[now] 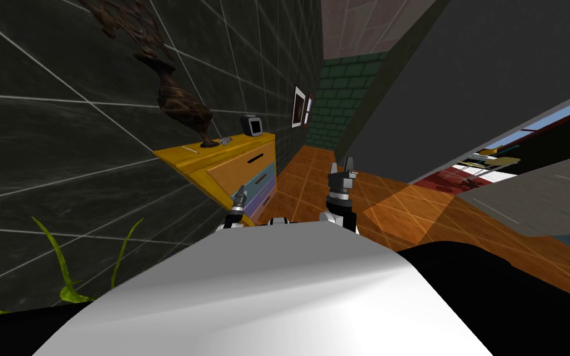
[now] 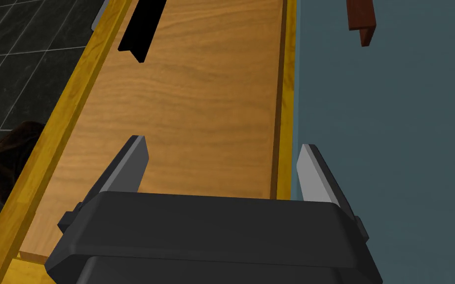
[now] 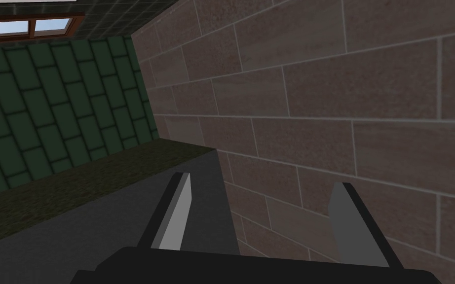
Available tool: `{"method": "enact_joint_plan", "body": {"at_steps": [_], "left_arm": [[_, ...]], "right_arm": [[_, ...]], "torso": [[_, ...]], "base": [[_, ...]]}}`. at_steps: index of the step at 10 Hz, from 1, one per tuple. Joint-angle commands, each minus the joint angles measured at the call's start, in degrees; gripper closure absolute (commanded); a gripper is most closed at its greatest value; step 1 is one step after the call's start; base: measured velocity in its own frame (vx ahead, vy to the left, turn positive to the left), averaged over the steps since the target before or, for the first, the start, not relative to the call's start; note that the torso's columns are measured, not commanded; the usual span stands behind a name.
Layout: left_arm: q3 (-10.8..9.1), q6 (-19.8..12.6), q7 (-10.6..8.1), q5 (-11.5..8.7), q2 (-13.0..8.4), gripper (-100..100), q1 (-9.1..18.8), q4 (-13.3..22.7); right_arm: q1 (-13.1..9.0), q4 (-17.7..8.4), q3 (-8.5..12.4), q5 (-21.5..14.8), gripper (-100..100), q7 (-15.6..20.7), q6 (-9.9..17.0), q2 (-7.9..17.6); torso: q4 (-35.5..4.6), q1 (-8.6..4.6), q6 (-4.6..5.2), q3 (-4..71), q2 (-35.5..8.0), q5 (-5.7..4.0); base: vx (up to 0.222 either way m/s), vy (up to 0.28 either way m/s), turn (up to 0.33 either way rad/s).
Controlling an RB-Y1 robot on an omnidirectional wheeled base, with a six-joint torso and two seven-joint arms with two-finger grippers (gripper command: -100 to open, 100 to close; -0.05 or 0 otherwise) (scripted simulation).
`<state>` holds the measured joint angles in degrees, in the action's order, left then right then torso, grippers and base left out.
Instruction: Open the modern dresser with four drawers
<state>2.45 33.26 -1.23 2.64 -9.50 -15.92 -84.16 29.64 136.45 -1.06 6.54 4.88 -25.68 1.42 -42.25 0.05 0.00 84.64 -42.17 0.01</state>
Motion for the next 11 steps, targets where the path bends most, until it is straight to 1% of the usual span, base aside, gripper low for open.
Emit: {"method": "enact_joint_plan", "body": {"at_steps": [1,4,5,7,11], "left_arm": [[0.51,1.0,-0.13,-0.2,0.6,-100,0.7,3.8],[1.26,2.7,-0.44,-0.8,1.7,-100,2.7,9.4],[1.26,2.7,-0.44,-0.8,1.7,-100,2.7,9.9],[1.73,3.7,-0.64,-1.1,2.3,-100,3.9,13.5],[2.52,5.4,-0.97,-1.6,3.8,-100,6.0,20.3]], "right_arm": [[0.0,0.0,0.0,0.0,0,0.0,0.0,0.0],[0.0,0.0,0.0,0.0,0,0.0,0.0,0.0],[0.0,0.0,0.0,0.0,0,0.0,0.0,0.0],[0.0,0.0,0.0,0.0,0,0.0,0.0,0.0],[0.0,0.0,0.0,0.0,0,0.0,0.0,0.0]], "torso": [[0.0,-0.12,-0.02,-0.1,-0.1,-0.03],[0.0,0.00,0.00,-0.1,-0.1,0.00],[0.0,0.04,-0.01,0.0,-0.1,0.01],[-0.1,-0.12,0.00,-0.1,-0.2,-0.03],[0.0,-0.02,0.00,-0.1,-0.1,0.00]], "base": [[0.075,0.015,-0.023],[0.099,0.038,-0.055],[0.079,0.032,-0.014],[0.069,0.023,-0.038],[0.096,0.040,-0.043]]}}
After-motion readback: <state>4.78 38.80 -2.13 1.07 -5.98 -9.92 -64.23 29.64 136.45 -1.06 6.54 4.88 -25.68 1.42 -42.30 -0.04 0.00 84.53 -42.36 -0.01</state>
